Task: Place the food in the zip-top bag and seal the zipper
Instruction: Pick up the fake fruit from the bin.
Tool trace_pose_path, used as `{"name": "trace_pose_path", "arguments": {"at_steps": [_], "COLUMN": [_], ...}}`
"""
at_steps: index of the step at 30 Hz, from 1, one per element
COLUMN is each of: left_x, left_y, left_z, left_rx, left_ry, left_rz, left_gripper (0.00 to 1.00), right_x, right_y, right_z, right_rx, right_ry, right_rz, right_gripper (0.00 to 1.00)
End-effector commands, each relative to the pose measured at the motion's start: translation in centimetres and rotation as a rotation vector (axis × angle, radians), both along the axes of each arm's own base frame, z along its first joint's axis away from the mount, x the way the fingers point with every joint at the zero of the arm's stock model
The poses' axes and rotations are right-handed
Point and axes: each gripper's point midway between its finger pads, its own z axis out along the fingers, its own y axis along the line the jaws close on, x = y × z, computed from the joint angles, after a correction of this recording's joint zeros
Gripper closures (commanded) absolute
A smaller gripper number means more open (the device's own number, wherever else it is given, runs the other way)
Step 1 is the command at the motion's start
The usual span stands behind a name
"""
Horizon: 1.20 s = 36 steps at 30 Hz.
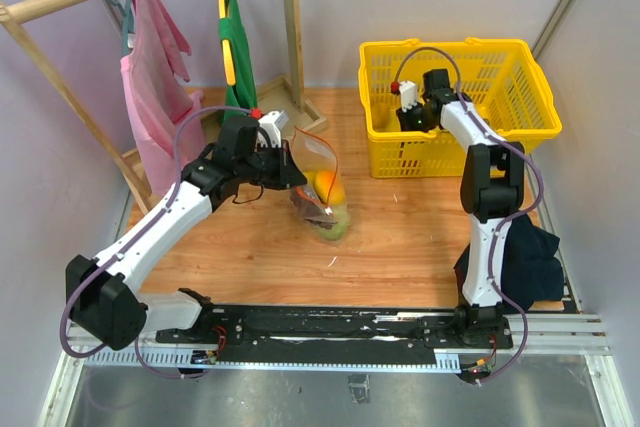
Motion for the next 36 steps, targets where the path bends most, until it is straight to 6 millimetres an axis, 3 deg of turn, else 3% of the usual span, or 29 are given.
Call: {"name": "trace_pose_path", "arguments": {"at_steps": [1, 7, 14, 20, 30, 36], "left_x": [-0.2, -0.3, -0.4, -0.6, -0.8, -0.9], "left_y": [-0.2, -0.2, -0.1, -0.4, -0.7, -0.7], "left_z": [1.7, 1.8, 2.0, 2.2, 2.3, 2.5], "left_rx": [-0.051, -0.063, -0.073, -0.087, -0.105, -0.108], "left_ry": [-0.05, -0.054, -0.055, -0.054, -0.049, -0.051], "left_rz": [-0.025, -0.032, -0.038, -0.052, -0.069, -0.071], "left_gripper": [1.0, 1.0, 1.0, 1.0, 1.0, 1.0], "right_x": [0.3, 0.2, -0.7, -2.9, -8.1, -11.3], "right_y": [-0.6, -1.9, -2.7, -2.0, 3.8, 9.2], "right_z": [3.7, 8.5, 17.0, 23.7, 30.6, 33.7], "right_rx": [-0.013, -0.045, -0.021, 0.02, 0.049, 0.162], "right_ry": [-0.093, -0.197, -0.378, -0.502, -0.644, -0.709], "right_rz": [-0.011, -0.083, -0.21, -0.296, -0.252, -0.161], "right_gripper": [0.99, 0.99, 0.99, 0.99, 0.99, 0.99]}}
